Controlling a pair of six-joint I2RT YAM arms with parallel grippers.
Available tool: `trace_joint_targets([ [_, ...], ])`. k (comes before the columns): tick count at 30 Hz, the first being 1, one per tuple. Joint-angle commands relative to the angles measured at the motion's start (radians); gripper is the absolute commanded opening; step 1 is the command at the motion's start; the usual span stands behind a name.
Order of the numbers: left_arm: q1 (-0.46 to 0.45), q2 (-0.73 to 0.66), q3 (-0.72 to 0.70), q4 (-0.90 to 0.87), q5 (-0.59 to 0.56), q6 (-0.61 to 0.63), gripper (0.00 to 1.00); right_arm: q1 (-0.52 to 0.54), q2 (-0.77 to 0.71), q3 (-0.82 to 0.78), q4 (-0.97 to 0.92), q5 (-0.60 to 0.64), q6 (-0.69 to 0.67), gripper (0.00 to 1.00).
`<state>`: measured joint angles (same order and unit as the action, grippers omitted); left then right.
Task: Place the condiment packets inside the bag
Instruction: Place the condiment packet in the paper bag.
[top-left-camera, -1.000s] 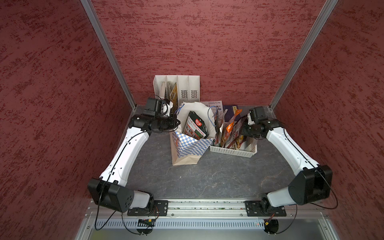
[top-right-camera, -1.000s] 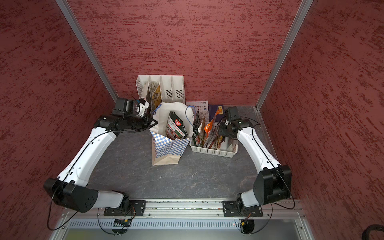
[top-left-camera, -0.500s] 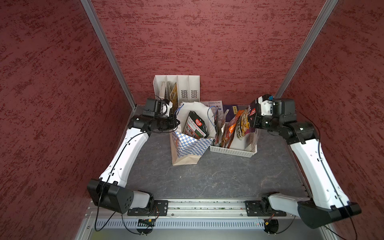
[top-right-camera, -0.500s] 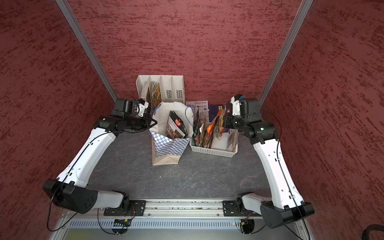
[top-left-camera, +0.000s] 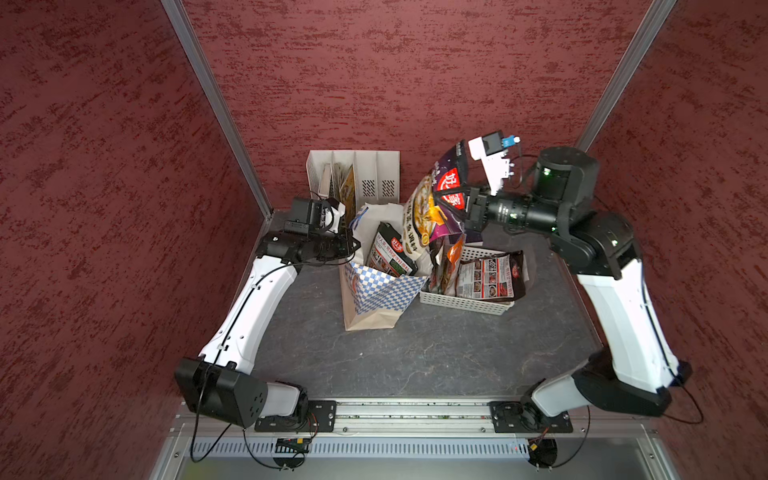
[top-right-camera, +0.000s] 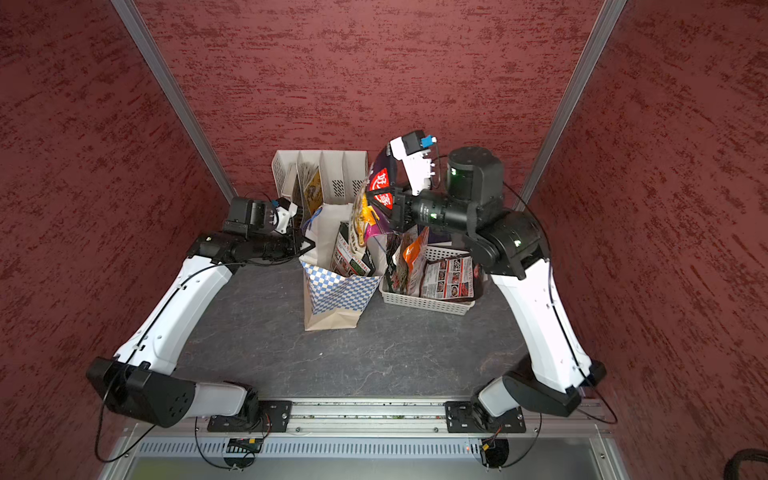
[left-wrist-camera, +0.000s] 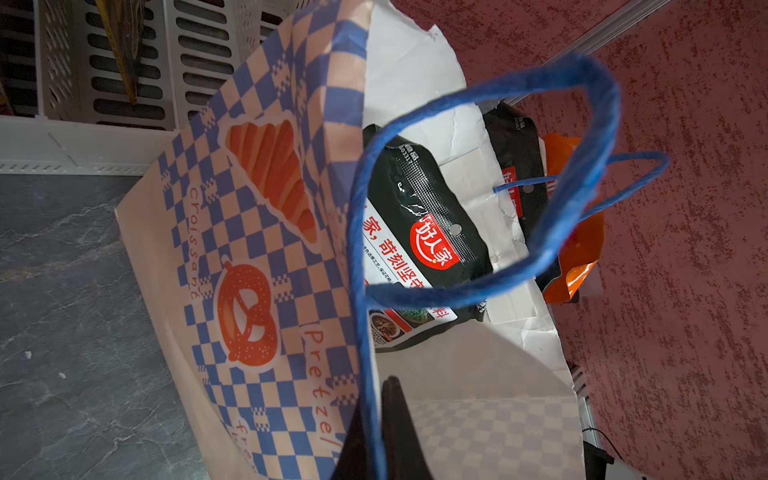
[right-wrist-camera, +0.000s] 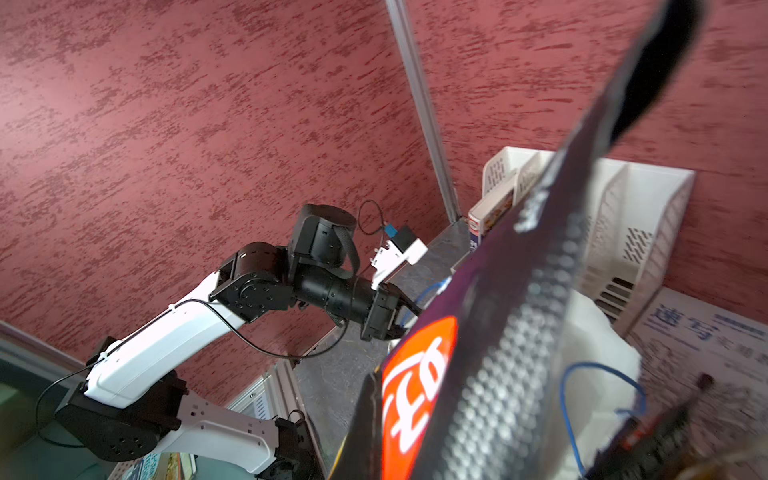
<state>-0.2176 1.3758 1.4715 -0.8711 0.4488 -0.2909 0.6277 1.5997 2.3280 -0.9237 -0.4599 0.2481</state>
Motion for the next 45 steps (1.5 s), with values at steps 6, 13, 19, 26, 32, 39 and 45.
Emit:
trace_joint_targets([
  [6, 0.007, -0.024, -0.004, 0.049, 0.026, 0.026, 0.00, 0.038, 0.199, 0.103, 0.040, 0.078, -0.065, 0.00],
  [13, 0.010, -0.024, -0.005, 0.049, 0.028, 0.029, 0.00, 0.038, 0.296, 0.065, -0.025, 0.005, -0.122, 0.00],
  [19, 0.015, -0.022, -0.006, 0.050, 0.028, 0.027, 0.00, 0.038, 0.352, 0.007, -0.084, -0.046, -0.141, 0.00],
  [26, 0.017, -0.018, -0.008, 0.053, 0.033, 0.026, 0.00, 0.038, 0.368, -0.076, -0.008, 0.075, -0.064, 0.00],
  [32, 0.017, -0.017, -0.009, 0.053, 0.032, 0.028, 0.00, 0.038, 0.402, -0.086, 0.013, 0.154, -0.004, 0.05],
  [39, 0.017, -0.014, -0.010, 0.055, 0.033, 0.026, 0.00, 0.042, 0.350, -0.160, 0.067, 0.203, 0.030, 0.29],
  [45, 0.017, -0.012, -0.010, 0.055, 0.033, 0.026, 0.00, 0.042, 0.215, -0.275, 0.105, 0.276, 0.042, 0.45],
])
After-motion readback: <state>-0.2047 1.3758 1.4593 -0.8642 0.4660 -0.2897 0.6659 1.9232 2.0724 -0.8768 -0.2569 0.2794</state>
